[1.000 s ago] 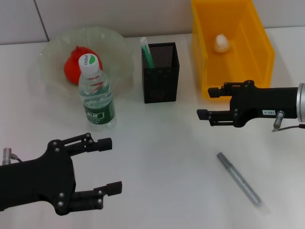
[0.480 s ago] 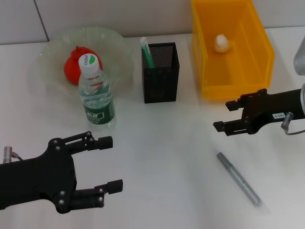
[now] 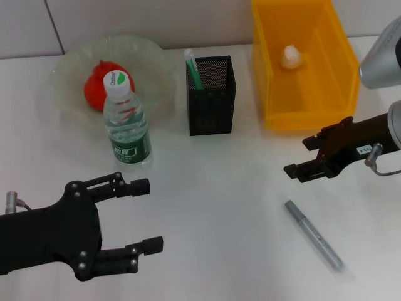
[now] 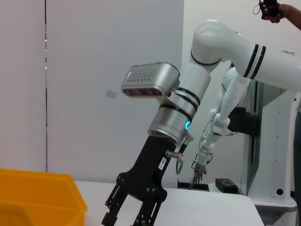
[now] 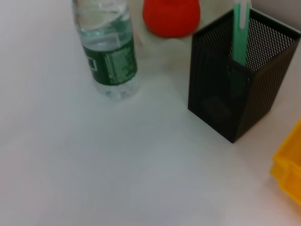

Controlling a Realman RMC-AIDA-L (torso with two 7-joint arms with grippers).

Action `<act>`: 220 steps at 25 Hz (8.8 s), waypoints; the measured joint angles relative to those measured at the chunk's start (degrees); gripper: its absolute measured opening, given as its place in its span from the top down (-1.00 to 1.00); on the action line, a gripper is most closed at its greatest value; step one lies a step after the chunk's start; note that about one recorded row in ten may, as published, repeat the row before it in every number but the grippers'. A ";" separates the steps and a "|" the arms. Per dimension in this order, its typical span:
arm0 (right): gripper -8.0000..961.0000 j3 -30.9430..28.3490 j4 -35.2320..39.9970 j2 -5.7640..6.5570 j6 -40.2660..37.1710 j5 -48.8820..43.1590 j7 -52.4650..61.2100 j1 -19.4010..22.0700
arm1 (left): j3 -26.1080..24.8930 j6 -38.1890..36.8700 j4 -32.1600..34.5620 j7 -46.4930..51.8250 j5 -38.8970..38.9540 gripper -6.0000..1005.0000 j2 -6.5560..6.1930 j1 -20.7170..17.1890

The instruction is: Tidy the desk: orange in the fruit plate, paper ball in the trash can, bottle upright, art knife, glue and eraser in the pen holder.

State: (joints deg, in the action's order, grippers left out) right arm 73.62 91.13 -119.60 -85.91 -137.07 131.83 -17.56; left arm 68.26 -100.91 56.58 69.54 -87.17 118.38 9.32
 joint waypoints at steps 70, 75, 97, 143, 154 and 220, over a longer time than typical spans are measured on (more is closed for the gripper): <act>-0.45 12.64 0.02 0.11 -16.22 -14.59 25.17 -3.33 | -0.55 0.21 -2.88 -4.85 2.08 -0.58 0.09 1.97; -0.45 14.36 0.04 0.17 -16.16 -14.63 26.35 -4.02 | -0.77 0.19 -2.88 -4.85 2.10 -0.58 0.09 1.91; -0.45 19.06 -0.09 0.03 -14.52 -17.01 28.33 -4.85 | -0.90 0.04 -2.85 -5.65 2.25 -0.58 -0.09 1.71; 0.13 21.51 -4.47 -0.02 -12.79 -16.80 29.70 -7.57 | -1.90 -0.34 -2.69 -5.65 2.12 -0.58 -0.18 1.49; 0.13 21.57 -5.76 -0.02 -12.73 -16.91 29.95 -7.96 | -1.90 -0.34 -2.49 -5.65 2.14 -0.58 -0.18 1.50; 0.71 24.35 18.52 0.15 -8.95 -28.93 26.20 -5.85 | -2.03 -0.89 -2.67 -6.39 2.35 -0.58 -0.08 1.44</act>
State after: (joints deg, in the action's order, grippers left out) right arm 97.97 109.64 -119.45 -94.85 -166.00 158.03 -23.42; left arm 66.23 -101.80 53.91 63.15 -84.82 118.30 10.76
